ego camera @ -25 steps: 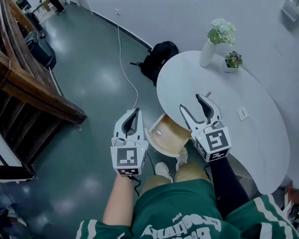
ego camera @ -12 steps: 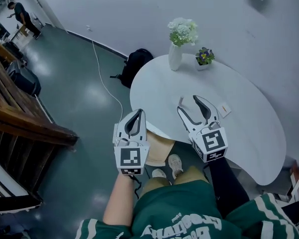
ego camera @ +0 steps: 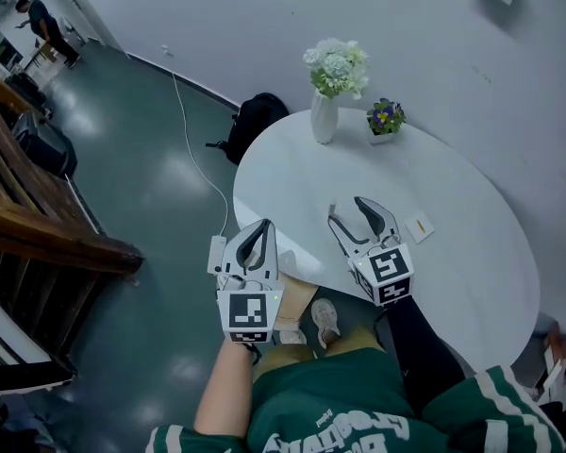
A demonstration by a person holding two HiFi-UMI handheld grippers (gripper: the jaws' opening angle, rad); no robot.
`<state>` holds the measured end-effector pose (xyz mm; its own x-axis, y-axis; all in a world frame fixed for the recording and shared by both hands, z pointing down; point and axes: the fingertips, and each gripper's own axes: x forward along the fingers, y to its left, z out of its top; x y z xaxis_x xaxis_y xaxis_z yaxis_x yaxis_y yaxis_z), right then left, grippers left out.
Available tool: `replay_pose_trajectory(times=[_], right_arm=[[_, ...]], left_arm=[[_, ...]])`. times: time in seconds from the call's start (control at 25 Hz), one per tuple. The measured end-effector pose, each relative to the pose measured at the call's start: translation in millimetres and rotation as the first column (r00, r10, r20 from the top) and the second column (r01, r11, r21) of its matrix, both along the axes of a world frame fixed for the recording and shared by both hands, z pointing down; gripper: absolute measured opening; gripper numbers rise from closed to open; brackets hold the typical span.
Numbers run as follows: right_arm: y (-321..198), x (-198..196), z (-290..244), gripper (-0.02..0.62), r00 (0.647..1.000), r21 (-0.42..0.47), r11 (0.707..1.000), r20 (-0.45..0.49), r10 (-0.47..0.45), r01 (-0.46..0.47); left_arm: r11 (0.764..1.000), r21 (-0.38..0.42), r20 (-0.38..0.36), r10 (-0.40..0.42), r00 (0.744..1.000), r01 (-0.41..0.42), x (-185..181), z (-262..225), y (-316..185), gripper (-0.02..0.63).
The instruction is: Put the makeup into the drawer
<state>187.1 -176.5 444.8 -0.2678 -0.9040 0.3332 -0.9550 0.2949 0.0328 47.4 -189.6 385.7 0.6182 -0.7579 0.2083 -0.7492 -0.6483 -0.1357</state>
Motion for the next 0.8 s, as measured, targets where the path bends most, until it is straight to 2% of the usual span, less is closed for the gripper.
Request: replay_pose_trajectory(times=[0.28, 0.68, 0.72, 0.76, 0.8], right_arm=[[-15.8, 7.0, 81.5, 0.253, 1.000, -0.132, 0.991, 0.027, -0.007, 0.010], [-40.5, 7.3, 137.8, 0.228, 0.999, -0.224, 0.973, 0.032, -0.041, 0.047], [-41.8, 6.6, 139.4, 0.205, 0.999, -0.223, 0.974, 0.028, -0.044, 0.049], [-42.1, 5.4, 140.2, 0.078, 0.998, -0.222, 0.973, 0.025, -0.051, 0.056], [-41.7, 3.7, 140.5, 0.072, 0.998, -0.222, 0.973, 0.027, -0.061, 0.066]], left_arm=[[0.998, -0.028, 0.013, -0.051, 0.999, 0.052, -0.6, 16.1, -6.9, 0.000], [0.995, -0.040, 0.061, -0.094, 0.994, 0.096, -6.9, 27.7, -5.5, 0.000], [0.994, -0.043, 0.061, -0.097, 0.993, 0.099, -7.4, 29.4, -5.5, 0.000], [0.993, -0.047, 0.059, -0.101, 0.993, 0.104, -8.2, 31.2, -5.6, 0.000], [0.993, -0.052, 0.059, -0.106, 0.993, 0.109, -9.2, 32.9, -5.4, 0.000]])
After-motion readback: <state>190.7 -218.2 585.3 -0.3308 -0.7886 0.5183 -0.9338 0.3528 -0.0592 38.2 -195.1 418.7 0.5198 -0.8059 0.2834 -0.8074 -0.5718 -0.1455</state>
